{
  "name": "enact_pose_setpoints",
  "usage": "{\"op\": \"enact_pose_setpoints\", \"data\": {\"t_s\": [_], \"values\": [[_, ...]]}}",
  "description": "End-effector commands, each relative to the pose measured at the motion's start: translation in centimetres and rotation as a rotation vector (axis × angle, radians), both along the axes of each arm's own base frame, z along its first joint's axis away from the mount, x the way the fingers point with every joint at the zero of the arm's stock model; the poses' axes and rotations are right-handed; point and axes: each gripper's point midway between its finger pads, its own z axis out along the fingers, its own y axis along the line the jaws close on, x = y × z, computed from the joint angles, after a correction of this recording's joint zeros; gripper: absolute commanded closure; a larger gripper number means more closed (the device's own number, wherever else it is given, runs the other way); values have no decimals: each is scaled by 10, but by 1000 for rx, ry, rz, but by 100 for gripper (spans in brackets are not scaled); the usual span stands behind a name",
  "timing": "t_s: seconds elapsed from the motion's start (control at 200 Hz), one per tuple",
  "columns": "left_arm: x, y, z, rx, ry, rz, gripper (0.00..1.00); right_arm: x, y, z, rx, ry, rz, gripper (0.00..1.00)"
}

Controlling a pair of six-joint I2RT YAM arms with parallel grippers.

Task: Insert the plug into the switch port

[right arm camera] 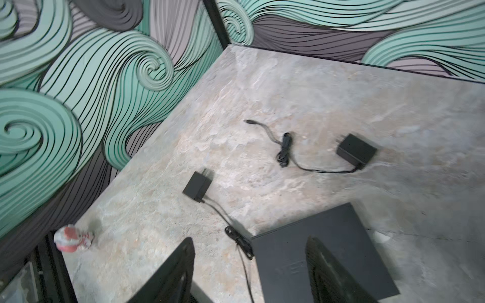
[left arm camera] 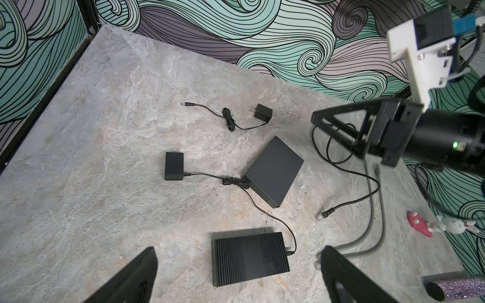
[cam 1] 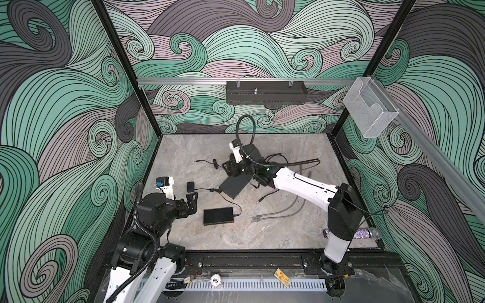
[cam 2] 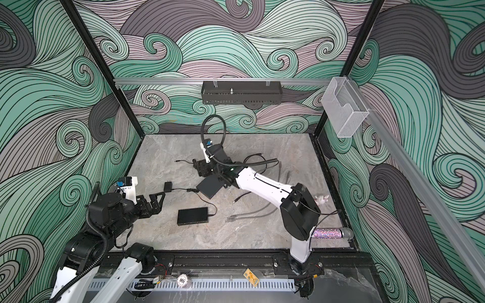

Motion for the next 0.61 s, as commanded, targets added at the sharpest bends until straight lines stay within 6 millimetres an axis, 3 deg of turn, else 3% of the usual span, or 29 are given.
{"op": "enact_pose_setpoints", "data": {"t_s": [0.0, 0.155, 0.365, 0.6], "values": [[3, -7, -6, -18, 37, -25, 1, 30, -35, -4, 50, 106, -96, 32], [4, -12, -9, -32, 61, -47, 1, 48, -41, 14, 62, 124, -101, 30], [0, -14, -3, -47, 24, -66, 1, 66, -43, 15, 160, 217, -119, 30], [-2, -12, -1, -45, 12, -54, 2, 57, -26, -9, 133, 244, 2, 29]]}}
